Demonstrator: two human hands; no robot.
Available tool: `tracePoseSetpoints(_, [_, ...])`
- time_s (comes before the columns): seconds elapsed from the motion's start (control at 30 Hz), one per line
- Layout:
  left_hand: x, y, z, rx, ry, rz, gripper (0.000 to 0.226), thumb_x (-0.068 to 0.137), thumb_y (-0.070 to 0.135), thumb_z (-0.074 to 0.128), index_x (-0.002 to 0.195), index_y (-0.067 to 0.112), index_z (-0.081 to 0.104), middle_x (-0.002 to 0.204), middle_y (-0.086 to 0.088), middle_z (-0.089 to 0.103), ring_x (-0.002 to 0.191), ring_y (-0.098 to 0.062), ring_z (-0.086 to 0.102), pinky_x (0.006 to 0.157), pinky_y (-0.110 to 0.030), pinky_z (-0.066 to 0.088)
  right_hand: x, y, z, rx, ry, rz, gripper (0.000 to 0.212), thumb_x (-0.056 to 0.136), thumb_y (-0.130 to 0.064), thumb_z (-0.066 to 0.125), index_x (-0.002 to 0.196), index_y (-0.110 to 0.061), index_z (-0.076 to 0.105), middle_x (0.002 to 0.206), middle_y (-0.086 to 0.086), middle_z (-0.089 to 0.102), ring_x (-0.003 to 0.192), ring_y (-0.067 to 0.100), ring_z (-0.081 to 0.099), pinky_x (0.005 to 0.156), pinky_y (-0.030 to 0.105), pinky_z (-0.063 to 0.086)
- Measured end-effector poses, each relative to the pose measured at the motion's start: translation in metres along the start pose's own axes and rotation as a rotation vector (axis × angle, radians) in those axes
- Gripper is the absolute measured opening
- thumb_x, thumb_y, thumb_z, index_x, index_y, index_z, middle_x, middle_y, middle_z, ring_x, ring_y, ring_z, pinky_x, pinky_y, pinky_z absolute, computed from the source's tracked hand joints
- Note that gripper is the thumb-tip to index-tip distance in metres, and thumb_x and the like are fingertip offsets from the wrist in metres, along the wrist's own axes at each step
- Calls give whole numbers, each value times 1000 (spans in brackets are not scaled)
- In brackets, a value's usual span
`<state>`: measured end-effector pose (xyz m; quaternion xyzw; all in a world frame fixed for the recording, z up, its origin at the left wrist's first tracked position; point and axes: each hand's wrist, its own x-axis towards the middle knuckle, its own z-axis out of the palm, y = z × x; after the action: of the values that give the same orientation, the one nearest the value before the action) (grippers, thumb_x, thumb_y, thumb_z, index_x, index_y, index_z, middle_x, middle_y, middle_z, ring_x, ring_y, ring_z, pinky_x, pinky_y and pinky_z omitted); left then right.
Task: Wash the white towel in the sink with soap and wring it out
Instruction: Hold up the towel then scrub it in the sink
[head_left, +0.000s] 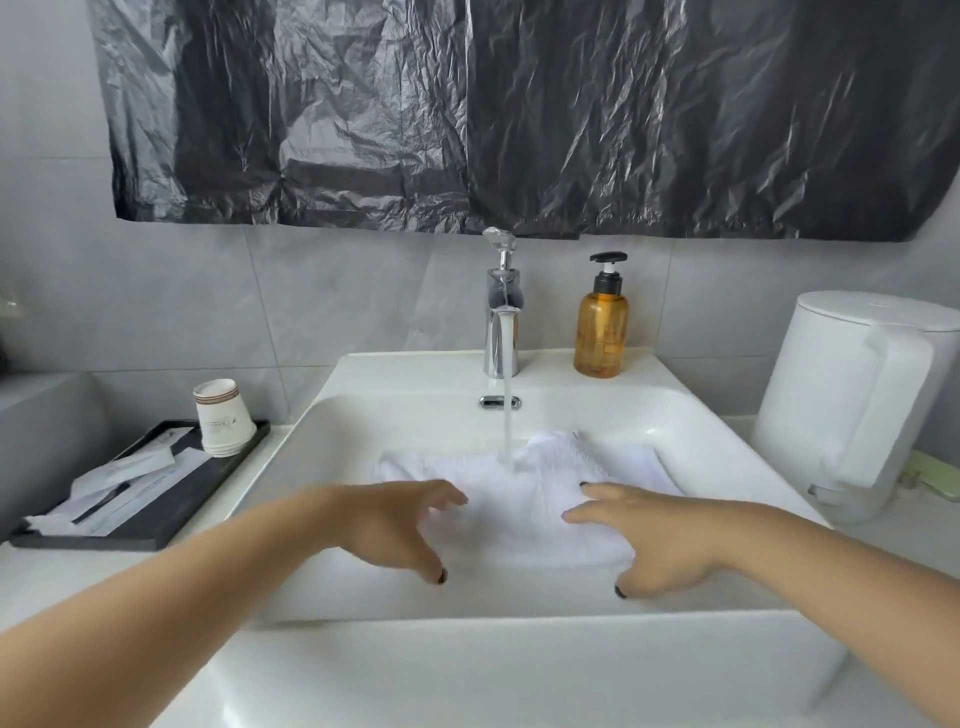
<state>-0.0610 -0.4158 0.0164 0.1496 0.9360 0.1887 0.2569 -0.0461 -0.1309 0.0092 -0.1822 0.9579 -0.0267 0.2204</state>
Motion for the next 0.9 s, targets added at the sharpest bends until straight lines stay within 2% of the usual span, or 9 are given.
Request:
tracePoseSetpoints(0.1, [13,-5,19,443,50,15,71,93,22,58,155,21,25,154,3,33,142,-19,36,113,-32,33,13,-1,1,-143,77,12,64,85,-6,56,144,-24,38,149,-6,29,138,22,36,106,37,39])
tracePoseSetpoints(0.23, [18,-3,23,773,253,69,48,90,5,44,137,18,45,128,-3,55,115,-28,57,85,-36,46,16,-15,-8,-358,252,-9,22,83,2,51,89,-19,51,92,0,49,91,27,52,69,35,42])
tracePoseSetpoints(0.33, [10,9,15,771,378,32,32,91,11,43,119,22,53,115,-4,62,105,-30,60,72,-32,40,10,-19,-15,-340,311,-4,26,83,-3,51,71,-23,40,74,-2,38,74,26,45,55,31,29])
tracePoseSetpoints(0.47, [-1,11,-17,512,482,-56,19,86,13,44,97,25,53,111,-5,64,102,-27,57,69,-29,36,9,-4,-33,140,511,-14,17,73,-7,50,59,-12,42,62,-1,43,63,20,40,57,34,33])
tracePoseSetpoints(0.57, [9,8,-32,411,532,-140,41,81,12,48,119,26,53,122,-3,63,109,-26,58,81,-32,48,15,-7,-38,155,609,74,20,79,-8,53,94,-18,63,98,-4,61,95,20,57,77,37,51])
tracePoseSetpoints(0.63, [17,18,-32,329,496,-84,61,82,11,53,140,25,43,137,-2,55,125,-25,52,98,-35,47,22,-13,-36,52,556,98,46,87,-11,54,131,-23,50,129,-2,50,119,22,50,94,39,47])
tracePoseSetpoints(0.7, [24,33,-25,193,342,18,73,88,18,61,153,25,29,154,-2,41,141,-22,38,111,-32,36,25,-22,-30,106,390,5,56,89,-20,56,143,-26,40,144,-1,40,133,23,42,106,38,39])
tracePoseSetpoints(0.8, [36,38,-1,218,-28,-17,93,91,39,66,160,24,6,166,3,12,153,-17,7,123,-35,13,27,-32,-11,42,22,-35,77,89,-44,59,154,-36,18,163,-9,7,151,20,7,120,45,18])
tracePoseSetpoints(0.9, [52,21,16,448,-99,-62,105,89,61,57,156,29,-17,166,9,-14,152,-13,-15,123,-49,-4,31,-28,-4,-60,-66,27,89,91,-59,50,152,-43,-13,158,-15,-29,147,14,-24,119,56,-2])
